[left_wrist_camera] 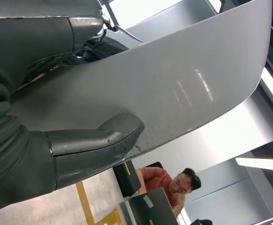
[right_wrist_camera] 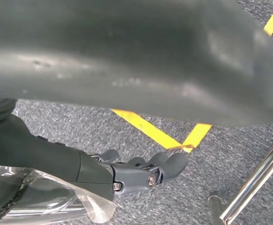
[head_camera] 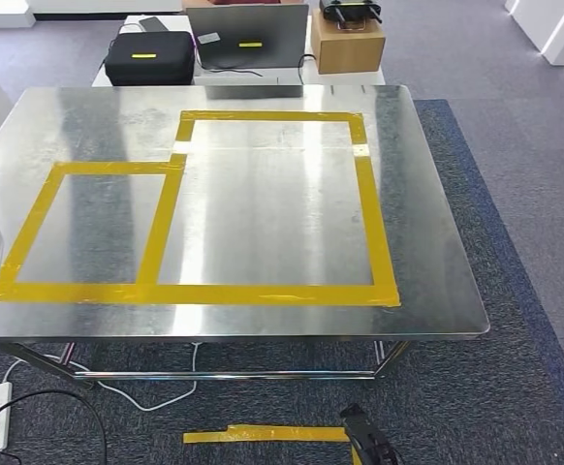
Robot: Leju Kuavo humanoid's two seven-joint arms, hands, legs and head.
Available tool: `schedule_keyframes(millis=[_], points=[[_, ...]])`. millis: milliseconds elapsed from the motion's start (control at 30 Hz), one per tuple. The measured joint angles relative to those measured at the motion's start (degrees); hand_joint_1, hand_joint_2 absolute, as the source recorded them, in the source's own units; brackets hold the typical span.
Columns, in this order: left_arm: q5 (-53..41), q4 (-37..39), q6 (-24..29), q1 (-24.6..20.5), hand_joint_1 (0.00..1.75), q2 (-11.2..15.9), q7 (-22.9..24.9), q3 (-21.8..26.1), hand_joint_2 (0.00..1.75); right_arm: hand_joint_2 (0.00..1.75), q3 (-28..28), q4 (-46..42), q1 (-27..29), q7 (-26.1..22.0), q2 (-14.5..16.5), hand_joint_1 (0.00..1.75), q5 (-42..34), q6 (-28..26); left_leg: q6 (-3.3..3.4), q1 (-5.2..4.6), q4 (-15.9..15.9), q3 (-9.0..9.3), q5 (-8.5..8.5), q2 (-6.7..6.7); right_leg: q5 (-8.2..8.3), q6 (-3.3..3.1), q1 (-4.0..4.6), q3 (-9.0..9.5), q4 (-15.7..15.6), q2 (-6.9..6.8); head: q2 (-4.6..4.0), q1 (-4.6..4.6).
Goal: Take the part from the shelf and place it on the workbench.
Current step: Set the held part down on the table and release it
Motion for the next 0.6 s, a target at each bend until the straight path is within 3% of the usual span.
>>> schedule_keyframes(millis=[300, 600], points=[[-1.4, 0.9, -0.4, -0.1, 1.75, 0.4, 2.2, -0.1, 1.75, 0.0, -0.6, 0.1, 0.0, 0.3, 0.0, 0.0, -1.2, 0.0, 0.0, 0.0, 0.0, 0.0, 0.0, 0.0, -0.01, 0.0, 0.0, -0.01, 0.0, 0.0, 0.0, 0.0], [-5.9, 8.4, 1.1, -4.2, 1.75, 4.4, 8.0, -0.5, 1.75, 0.0, -0.6, 0.2, 0.1, -0.4, 0.0, 0.0, -2.3, 0.2, -0.01, 0.02, 0.0, 0.01, 0.03, 0.0, 0.0, -0.01, 0.01, 0.0, 0.0, 0.0, 0.0, 0.0]])
